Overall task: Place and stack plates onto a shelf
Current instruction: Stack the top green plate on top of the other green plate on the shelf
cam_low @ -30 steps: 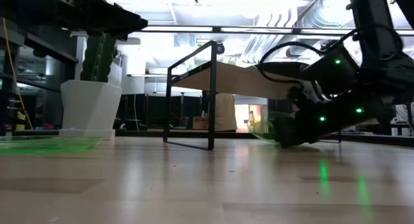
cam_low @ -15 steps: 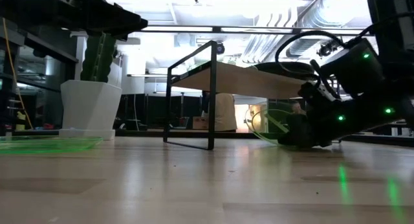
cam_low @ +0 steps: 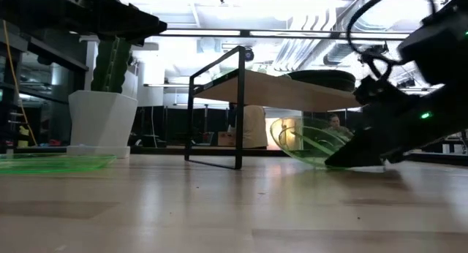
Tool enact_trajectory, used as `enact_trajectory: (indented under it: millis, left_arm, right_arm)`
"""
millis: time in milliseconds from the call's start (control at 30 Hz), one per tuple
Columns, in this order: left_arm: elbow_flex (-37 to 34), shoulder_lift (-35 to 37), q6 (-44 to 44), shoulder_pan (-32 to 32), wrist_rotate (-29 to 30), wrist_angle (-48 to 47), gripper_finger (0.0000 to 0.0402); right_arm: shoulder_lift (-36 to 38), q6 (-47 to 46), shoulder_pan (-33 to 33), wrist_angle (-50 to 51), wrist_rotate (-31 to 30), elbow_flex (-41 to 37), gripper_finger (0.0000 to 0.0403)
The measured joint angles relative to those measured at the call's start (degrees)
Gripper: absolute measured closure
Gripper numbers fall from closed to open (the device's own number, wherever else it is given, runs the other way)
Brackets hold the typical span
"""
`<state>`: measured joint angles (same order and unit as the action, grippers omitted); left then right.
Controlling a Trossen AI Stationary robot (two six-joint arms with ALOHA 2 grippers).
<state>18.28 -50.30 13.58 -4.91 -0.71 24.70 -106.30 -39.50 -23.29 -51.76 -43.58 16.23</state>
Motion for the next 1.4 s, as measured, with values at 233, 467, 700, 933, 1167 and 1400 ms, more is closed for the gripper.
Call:
enact_trajectory:
  millis: [233,467,700,933,1167,1400]
  left_arm:
    - [0.0,0.0,0.0,0.0,0.0,0.1,0.0286]
    - [0.0,0.0,-0.1,0.0,0.0,1.0,0.0286]
    - [0.0,0.0,-0.1,0.0,0.0,1.4,0.0286]
    - [0.0,0.0,-0.2,0.0,0.0,1.3,0.0286]
    - [0.0,0.0,-1.4,0.0,0.0,1.3,0.0286]
    - [0.0,0.0,-1.4,0.0,0.0,1.3,0.0286]
  right_arm:
    - [8.1,-10.0,-8.0,11.5,11.1,0.8,0.0403]
    - [13.8,-14.2,-13.5,25.7,17.3,6.5,0.0403]
    - [16.2,-9.5,-12.6,38.3,16.7,15.5,0.0403]
    - [20.6,-16.1,-11.7,66.4,16.5,24.9,0.0399]
    - [24.9,-30.4,-12.8,86.0,15.9,25.4,0.0329]
    - [28.1,-42.8,-13.8,76.2,9.4,14.6,0.0234]
